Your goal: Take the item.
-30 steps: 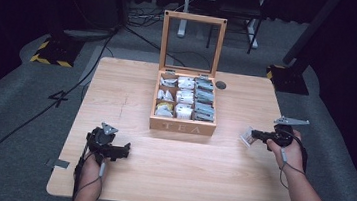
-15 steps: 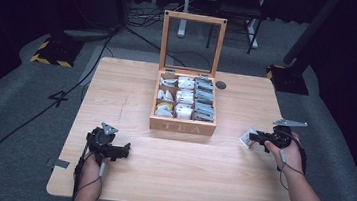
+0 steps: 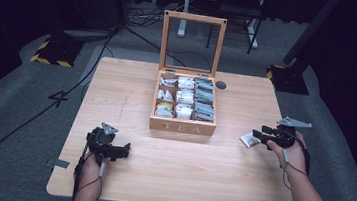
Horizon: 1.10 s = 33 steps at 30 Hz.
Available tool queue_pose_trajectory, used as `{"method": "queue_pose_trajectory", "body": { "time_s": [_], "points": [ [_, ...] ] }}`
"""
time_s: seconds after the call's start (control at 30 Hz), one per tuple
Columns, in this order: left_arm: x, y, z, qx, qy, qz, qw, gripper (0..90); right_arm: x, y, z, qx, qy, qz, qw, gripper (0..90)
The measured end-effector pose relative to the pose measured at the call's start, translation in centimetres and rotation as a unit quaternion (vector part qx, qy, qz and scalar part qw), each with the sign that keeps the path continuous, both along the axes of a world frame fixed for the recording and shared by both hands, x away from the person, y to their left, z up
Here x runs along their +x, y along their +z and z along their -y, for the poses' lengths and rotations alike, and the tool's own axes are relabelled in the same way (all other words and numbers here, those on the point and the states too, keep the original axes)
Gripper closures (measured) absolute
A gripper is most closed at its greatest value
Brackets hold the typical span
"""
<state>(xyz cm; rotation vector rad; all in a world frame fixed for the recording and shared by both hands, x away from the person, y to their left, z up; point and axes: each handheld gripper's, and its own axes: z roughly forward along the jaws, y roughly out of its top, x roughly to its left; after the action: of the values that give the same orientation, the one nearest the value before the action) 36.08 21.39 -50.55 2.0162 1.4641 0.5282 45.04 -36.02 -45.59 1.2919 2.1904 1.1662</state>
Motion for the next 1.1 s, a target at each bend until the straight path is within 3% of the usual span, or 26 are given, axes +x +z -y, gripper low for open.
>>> {"method": "queue_pose_trajectory", "body": {
  "time_s": [0.33, 0.6, 0.77, 0.9, 1.1],
  "points": [
    [0.0, 0.0, 0.0, 0.001, 0.002, 0.000, 1.0000, 0.0, -2.3, 2.5, -1.6, 0.019, 0.043, 0.016, 0.9988, 47.4],
    [-0.2, 0.0, 0.2, -0.003, 0.011, 0.000, 0.9999, 0.0, -5.3, 3.2, -4.1, 0.032, 0.103, 0.025, 0.9939, 47.6],
    [-0.2, 0.0, 0.2, -0.004, 0.012, 0.000, 0.9999, 0.0, -7.3, 2.9, -5.8, 0.030, 0.139, 0.024, 0.9896, 47.0],
    [-0.2, 0.0, 0.2, -0.003, 0.012, 0.000, 0.9999, 0.0, -8.2, 2.4, -6.5, 0.027, 0.150, 0.022, 0.9881, 46.7],
    [-0.2, 0.0, 0.2, -0.003, 0.012, 0.000, 0.9999, 0.0, -9.4, 0.3, -7.5, 0.012, 0.163, 0.014, 0.9864, 46.1]
  ]
}}
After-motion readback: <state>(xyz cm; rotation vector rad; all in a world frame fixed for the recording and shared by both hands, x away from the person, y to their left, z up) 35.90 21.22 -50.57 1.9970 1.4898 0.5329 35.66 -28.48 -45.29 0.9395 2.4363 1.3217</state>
